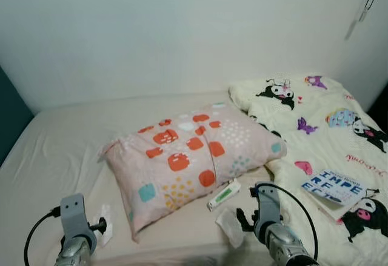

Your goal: Clean up the room

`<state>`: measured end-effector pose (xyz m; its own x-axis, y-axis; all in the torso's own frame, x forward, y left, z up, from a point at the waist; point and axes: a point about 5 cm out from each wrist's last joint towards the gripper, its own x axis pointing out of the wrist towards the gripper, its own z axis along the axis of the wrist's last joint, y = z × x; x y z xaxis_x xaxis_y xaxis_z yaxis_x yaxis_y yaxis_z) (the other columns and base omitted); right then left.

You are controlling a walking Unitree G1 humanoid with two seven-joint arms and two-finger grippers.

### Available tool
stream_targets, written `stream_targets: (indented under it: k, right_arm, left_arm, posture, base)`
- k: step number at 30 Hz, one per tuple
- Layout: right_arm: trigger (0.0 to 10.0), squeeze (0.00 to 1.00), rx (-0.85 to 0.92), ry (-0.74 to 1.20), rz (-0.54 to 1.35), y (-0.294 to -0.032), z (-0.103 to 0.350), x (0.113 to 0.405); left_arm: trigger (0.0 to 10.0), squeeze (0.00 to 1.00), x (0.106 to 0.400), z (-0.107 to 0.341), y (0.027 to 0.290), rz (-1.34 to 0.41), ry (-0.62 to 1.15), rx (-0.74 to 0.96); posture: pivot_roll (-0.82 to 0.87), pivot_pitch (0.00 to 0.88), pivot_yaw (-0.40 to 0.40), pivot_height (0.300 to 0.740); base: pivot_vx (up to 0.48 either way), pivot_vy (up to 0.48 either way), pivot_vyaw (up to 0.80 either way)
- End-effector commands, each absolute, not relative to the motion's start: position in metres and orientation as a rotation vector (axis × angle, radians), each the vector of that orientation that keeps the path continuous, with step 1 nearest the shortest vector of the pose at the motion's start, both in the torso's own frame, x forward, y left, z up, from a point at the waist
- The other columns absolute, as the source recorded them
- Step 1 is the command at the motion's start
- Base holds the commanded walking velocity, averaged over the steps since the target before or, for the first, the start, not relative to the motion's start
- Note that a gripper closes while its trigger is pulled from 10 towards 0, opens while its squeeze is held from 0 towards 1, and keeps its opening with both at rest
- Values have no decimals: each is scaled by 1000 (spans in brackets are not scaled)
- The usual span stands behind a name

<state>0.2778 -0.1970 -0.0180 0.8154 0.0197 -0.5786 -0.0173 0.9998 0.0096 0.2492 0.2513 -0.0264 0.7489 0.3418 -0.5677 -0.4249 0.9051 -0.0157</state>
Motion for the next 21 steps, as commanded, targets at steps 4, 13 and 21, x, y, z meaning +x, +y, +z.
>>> stream_targets:
  k: [4, 13, 21]
  right_arm:
    - [10000, 0, -25, 600, 40, -196, -17, 279]
    - [10000, 0, -142, 520, 115, -189, 0, 296]
    - [10000, 0, -276, 438, 215, -176, 12, 306]
  left_arm:
    - [10000, 0, 238, -32, 259, 450, 619, -149]
    - [10000, 0, 218, -42, 268, 490, 657, -135]
    - [10000, 0, 219, -39, 272, 485, 637, -127]
  posture:
    - [-42, 115, 9, 626]
    - [-30, 132, 6, 597]
    - [-8, 160, 15, 592]
  base:
    - [0, 0, 0]
    - [0, 0, 0]
    - [0, 0, 0]
